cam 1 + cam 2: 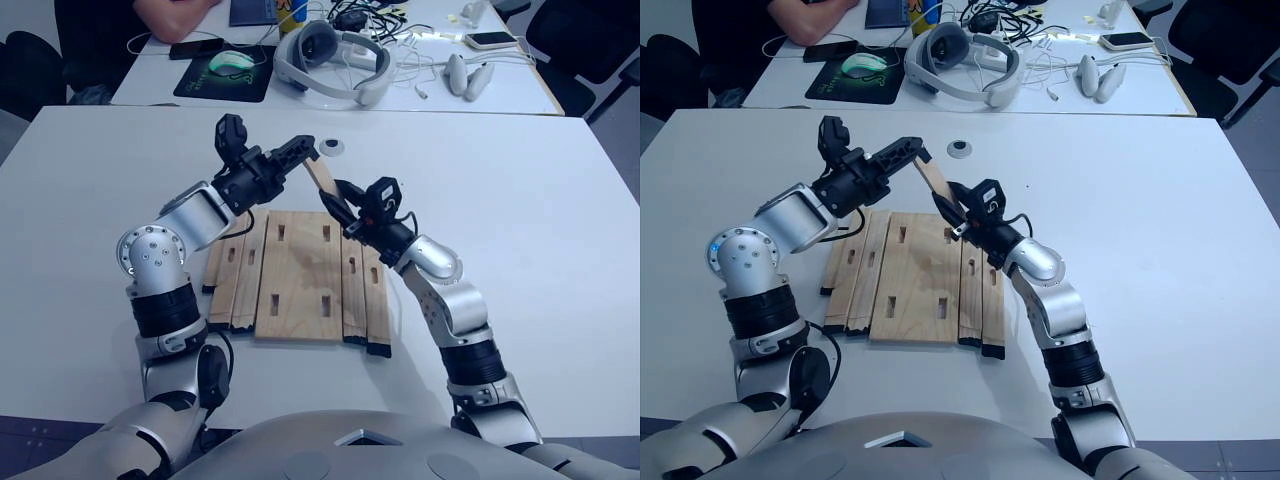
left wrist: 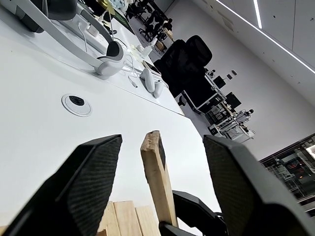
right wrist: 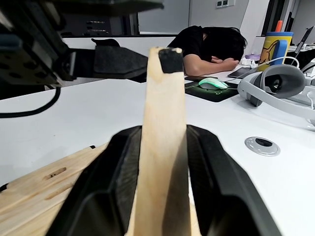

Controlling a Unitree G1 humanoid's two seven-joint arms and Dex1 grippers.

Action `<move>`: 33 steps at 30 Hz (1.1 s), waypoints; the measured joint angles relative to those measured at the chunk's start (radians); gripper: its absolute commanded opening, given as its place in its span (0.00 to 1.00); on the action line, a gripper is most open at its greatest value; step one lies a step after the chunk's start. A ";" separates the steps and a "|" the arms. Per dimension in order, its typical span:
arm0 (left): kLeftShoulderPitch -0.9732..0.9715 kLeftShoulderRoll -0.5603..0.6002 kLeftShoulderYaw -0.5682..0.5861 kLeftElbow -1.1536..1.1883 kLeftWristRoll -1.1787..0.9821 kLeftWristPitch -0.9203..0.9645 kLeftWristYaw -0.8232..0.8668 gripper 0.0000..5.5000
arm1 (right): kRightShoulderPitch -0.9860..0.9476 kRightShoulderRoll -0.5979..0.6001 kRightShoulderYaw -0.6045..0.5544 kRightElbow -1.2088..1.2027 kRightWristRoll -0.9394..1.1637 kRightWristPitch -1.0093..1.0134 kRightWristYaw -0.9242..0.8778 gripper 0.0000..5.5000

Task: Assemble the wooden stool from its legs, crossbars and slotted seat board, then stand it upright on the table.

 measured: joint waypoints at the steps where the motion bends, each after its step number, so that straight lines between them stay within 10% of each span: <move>1: 0.000 0.001 -0.003 0.006 0.001 -0.002 0.000 0.56 | 0.001 0.002 0.005 -0.001 0.000 -0.001 0.002 0.24; 21: 0.016 0.018 -0.037 0.044 0.053 -0.014 -0.045 0.11 | 0.023 0.007 0.027 -0.019 0.002 0.003 0.013 0.24; 33: 0.016 0.004 -0.027 0.061 0.039 -0.021 -0.054 0.08 | 0.021 0.006 0.028 0.017 -0.012 -0.036 0.014 0.30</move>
